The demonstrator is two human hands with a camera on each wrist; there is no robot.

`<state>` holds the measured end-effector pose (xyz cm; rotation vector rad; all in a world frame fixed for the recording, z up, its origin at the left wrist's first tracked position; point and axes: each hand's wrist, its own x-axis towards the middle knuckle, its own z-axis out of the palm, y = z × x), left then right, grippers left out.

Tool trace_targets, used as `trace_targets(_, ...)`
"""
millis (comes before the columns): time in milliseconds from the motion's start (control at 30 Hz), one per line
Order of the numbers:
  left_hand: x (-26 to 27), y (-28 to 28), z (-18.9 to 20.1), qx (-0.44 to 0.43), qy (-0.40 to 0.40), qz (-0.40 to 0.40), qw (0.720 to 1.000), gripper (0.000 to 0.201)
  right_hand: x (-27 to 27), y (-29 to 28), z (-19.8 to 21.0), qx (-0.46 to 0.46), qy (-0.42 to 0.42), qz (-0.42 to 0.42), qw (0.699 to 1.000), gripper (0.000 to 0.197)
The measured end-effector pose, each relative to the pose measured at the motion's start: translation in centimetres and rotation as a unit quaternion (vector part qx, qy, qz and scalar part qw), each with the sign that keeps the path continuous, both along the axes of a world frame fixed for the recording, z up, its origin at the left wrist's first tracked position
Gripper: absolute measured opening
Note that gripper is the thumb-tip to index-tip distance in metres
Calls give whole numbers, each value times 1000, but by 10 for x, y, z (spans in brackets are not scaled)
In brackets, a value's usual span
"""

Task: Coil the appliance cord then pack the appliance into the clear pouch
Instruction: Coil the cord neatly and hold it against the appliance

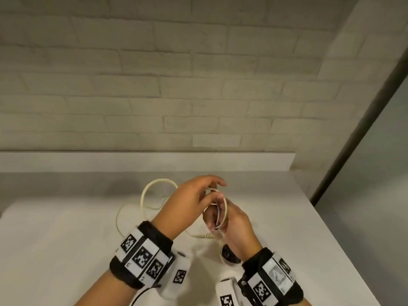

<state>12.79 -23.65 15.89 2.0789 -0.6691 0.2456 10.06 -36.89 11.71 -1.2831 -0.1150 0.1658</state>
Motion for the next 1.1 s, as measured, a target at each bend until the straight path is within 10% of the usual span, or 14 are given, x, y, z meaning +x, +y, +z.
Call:
trace_targets(133,20,-9,-19,-9,48,64,997,23,3,-7,-1,44,51,2,998,68)
trace_targets(367,27,2,-35,-86,244,-32,965,20,22,-22,9,-37,12,-45,998,32)
trace_targets(533,10,45,-78,214,264,-89,936,22,35,-65,4,106,19,-80,991,26)
trace_targets(667,1,80,-88,50,335,-28,941,24,41,-89,-1,157,37,-96,982,26)
trace_targets(800,17,93,-72,-114,241,143,953,24,39,-82,-1,167,39,-35,984,25)
trace_targets(900,29,88,-66,-11,130,221,966,14,37,-72,1,159,56,8,986,25)
trace_targets(1000,20,70,-69,205,84,105,969,15,35,-62,2,117,54,17,991,32)
trace_targets(1100,5,57,-54,229,74,11,971,22,36,-55,2,104,29,-13,994,37)
